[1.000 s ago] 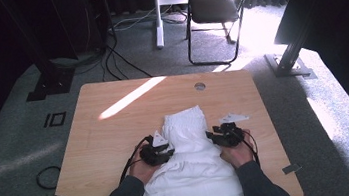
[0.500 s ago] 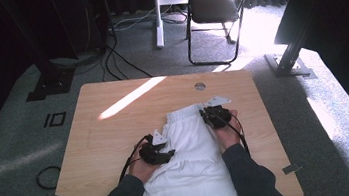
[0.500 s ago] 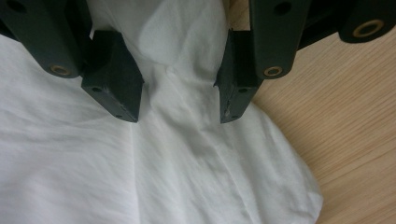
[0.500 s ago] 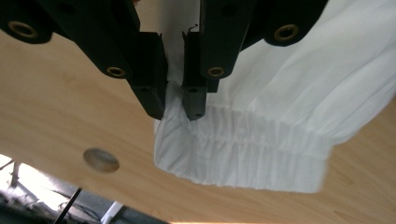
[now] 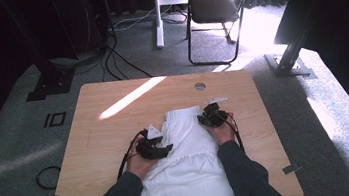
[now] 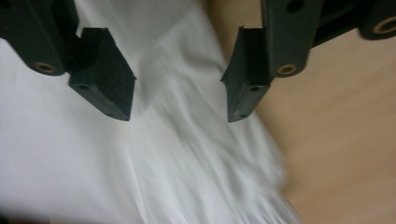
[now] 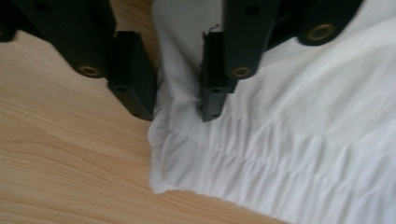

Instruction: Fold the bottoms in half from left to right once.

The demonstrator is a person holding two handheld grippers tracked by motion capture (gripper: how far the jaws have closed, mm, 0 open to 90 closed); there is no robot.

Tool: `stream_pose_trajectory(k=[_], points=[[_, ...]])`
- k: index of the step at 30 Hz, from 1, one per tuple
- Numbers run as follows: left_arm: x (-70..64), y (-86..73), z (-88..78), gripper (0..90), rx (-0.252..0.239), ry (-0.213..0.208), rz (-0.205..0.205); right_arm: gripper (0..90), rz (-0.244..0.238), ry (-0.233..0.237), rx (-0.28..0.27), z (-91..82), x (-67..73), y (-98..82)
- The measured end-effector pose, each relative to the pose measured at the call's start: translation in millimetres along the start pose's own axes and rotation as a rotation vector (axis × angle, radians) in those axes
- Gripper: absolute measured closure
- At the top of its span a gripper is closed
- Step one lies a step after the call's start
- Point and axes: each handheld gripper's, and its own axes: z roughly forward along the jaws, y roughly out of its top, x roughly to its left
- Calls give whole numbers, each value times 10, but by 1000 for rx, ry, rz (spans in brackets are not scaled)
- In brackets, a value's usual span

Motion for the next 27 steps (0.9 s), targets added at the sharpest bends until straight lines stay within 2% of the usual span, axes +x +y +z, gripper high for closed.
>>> stream_pose_trajectory(k=[2,5,7,9,11,18,27], points=[[68,126,32,378,-18,16,-9,733,1,-5,3,-12,23,-12],[170,251,224,324,4,45,-35,770,17,-6,-2,-25,48,-35],[215,265,379,306,21,52,-64,777,23,-7,-8,-39,69,-59],[226,241,512,310,44,76,-72,782,30,-2,-11,-62,95,-90],[245,201,594,309,62,68,-98,784,22,-7,-9,-97,136,-129],[226,157,569,313,58,79,-74,788,31,23,-34,-220,160,-299],[231,170,581,302,58,62,-76,789,44,24,-37,-222,155,-304]])
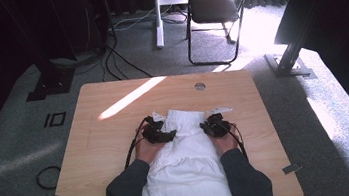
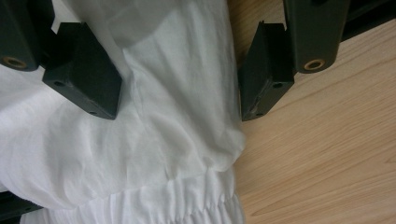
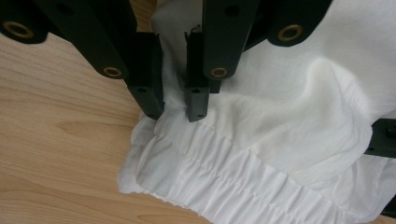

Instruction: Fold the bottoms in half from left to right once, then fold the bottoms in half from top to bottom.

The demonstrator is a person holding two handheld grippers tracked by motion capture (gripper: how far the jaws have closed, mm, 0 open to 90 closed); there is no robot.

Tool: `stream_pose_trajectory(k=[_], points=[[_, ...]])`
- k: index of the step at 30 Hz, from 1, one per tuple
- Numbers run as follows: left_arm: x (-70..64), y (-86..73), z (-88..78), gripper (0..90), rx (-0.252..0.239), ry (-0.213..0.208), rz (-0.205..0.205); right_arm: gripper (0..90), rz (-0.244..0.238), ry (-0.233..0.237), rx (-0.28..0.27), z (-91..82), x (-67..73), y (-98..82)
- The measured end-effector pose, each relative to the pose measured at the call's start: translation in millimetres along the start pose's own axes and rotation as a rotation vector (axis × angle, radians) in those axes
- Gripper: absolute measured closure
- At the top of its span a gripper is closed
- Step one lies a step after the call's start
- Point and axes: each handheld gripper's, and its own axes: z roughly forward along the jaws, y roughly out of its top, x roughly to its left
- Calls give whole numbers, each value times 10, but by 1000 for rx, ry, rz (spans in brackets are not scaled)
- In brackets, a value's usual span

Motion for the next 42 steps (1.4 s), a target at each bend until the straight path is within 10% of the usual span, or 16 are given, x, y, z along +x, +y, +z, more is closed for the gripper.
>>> stream_pose_trajectory(k=[15,18,21,24,29,34,36,37,42], points=[[0,23,68,200,-8,37,27,790,3,2,2,1,-8,4],[-8,66,29,563,13,-63,42,776,6,6,16,2,-18,26],[-16,75,27,687,22,-61,49,710,35,28,28,0,-71,58],[7,74,25,733,22,-64,39,508,116,50,-41,-58,-192,108],[-8,77,27,748,23,-53,44,331,91,88,-18,-3,-155,151],[-9,75,26,748,24,-52,46,276,11,-46,27,99,-4,113],[-8,74,25,748,23,-52,41,321,-44,-92,37,119,63,106],[-13,76,25,750,26,-50,34,481,-74,-60,35,105,113,108],[-2,81,24,809,32,-75,7,798,-23,-2,55,92,89,145]])
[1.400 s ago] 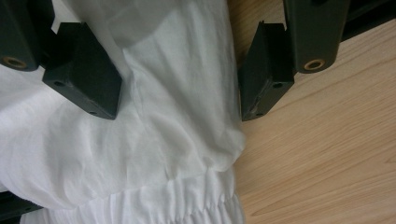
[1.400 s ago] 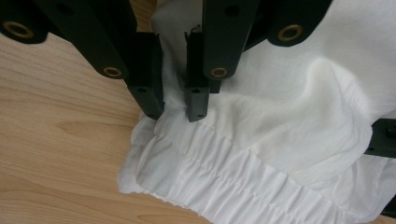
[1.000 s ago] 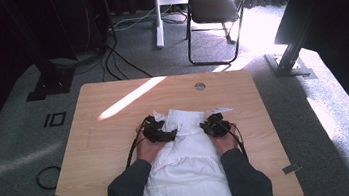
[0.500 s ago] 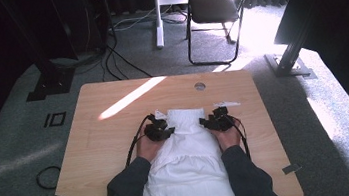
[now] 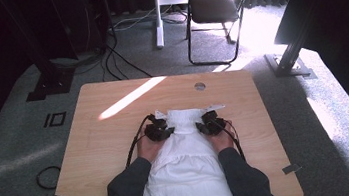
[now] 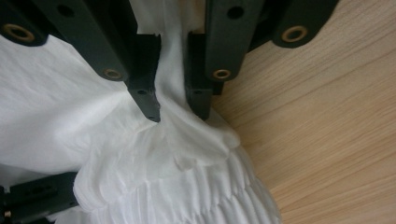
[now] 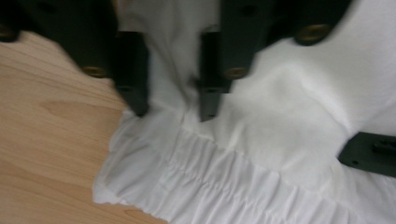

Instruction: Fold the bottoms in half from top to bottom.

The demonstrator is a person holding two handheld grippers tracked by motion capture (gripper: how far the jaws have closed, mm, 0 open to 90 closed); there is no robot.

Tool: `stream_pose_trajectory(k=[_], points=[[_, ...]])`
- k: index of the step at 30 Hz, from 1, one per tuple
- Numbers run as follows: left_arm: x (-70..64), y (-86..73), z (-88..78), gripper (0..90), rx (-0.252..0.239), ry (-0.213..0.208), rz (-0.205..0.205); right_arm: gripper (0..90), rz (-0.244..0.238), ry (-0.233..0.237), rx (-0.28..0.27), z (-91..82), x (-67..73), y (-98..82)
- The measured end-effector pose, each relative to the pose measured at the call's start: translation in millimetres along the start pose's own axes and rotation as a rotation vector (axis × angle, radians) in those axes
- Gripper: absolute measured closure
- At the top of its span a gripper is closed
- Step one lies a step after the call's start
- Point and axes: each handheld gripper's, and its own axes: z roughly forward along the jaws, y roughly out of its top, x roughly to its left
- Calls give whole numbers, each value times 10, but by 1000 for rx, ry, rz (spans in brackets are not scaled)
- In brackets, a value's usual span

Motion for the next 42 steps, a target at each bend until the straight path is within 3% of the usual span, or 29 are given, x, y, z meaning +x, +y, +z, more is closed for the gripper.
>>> stream_pose_trajectory(k=[5,8,13,14,15,18,20,22,25,26,31,34,36,38,42], points=[[102,126,-55,850,9,-8,-1,822,-3,32,7,2,-76,85],[132,326,-223,853,-57,-3,13,823,6,39,-58,-105,-133,220],[111,765,-592,854,-177,25,63,824,-51,-5,-184,-442,-111,598],[111,765,-592,854,-177,25,63,824,-51,-5,-184,-442,-111,598],[102,932,-733,853,-219,42,92,823,-73,-26,-246,-624,-108,773],[82,1164,-928,852,-285,50,115,823,-95,-62,-348,-872,-96,962],[67,1237,-997,852,-299,50,119,823,-105,-71,-392,-1017,-80,1064],[49,1238,-1035,852,-300,44,124,822,-108,-64,-392,-1073,-69,1085],[19,1175,-1049,849,-281,33,134,822,-115,-50,-385,-1107,-60,1041],[-35,1061,-1080,849,-278,14,149,822,-117,-40,-378,-1122,-54,1000],[-246,727,-1234,843,-283,-54,171,822,-147,26,-367,-1354,93,567],[-445,373,-1306,842,-275,-106,210,823,-171,70,-344,-1492,180,233],[-571,121,-1296,840,-245,-127,227,823,-177,98,-319,-1556,234,-12],[-667,-122,-1256,841,-208,-165,212,823,-166,127,-275,-1565,289,-252],[-812,-513,-1092,840,-64,-203,206,823,-153,150,-173,-1492,397,-656]])
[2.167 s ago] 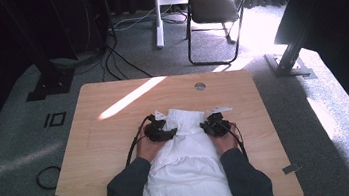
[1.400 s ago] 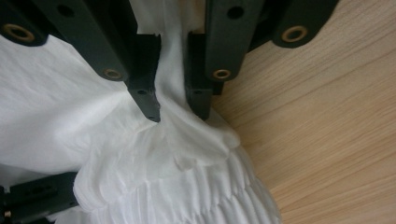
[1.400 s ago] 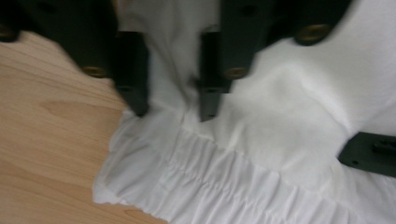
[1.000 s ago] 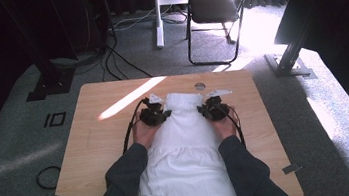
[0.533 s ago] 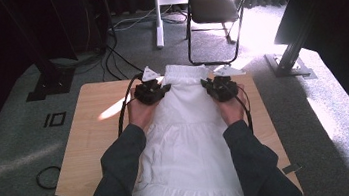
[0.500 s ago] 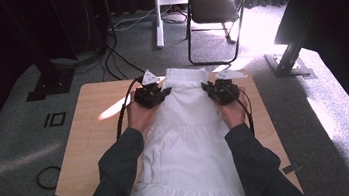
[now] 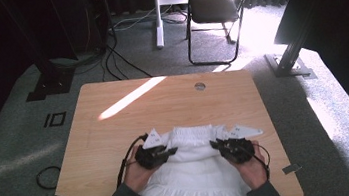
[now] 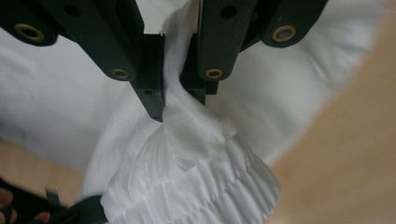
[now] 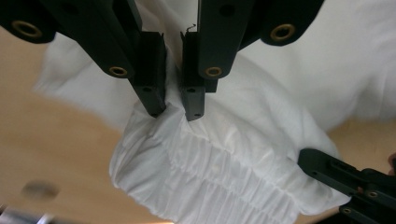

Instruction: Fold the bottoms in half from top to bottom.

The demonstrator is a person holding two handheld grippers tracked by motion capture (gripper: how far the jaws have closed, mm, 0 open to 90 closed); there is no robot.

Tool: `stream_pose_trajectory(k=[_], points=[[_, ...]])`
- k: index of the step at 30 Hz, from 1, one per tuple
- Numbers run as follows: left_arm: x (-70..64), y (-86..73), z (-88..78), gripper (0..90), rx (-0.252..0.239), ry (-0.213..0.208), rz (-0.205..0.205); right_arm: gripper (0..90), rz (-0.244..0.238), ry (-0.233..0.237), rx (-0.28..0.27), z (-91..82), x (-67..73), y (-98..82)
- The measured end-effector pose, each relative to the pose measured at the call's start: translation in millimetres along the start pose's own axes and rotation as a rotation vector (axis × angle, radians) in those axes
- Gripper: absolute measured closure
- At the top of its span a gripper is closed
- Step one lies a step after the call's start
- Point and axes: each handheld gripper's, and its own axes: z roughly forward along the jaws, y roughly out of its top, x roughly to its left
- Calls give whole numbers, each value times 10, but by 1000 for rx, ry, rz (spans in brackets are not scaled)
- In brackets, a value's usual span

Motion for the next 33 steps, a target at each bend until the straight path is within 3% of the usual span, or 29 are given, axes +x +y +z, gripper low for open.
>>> stream_pose_trajectory(k=[2,5,7,9,13,15,18,24,33], points=[[-39,-129,107,833,95,-48,-3,823,21,16,67,56,64,-227],[-40,-217,237,832,173,-43,6,823,27,20,140,167,96,-435],[-49,-232,311,833,204,-13,25,823,33,16,185,283,98,-511],[-20,-231,351,832,200,2,36,824,24,3,204,376,95,-513],[113,-218,366,832,180,35,28,823,-6,-26,205,494,90,-431],[214,-214,370,832,169,37,5,822,-11,-32,203,565,69,-380],[363,-176,380,831,171,56,3,822,-8,-31,199,688,15,-294],[764,-26,466,829,179,89,-5,821,6,-26,181,984,-165,-83],[1257,288,683,826,220,227,11,820,21,-68,196,1497,-520,353]])
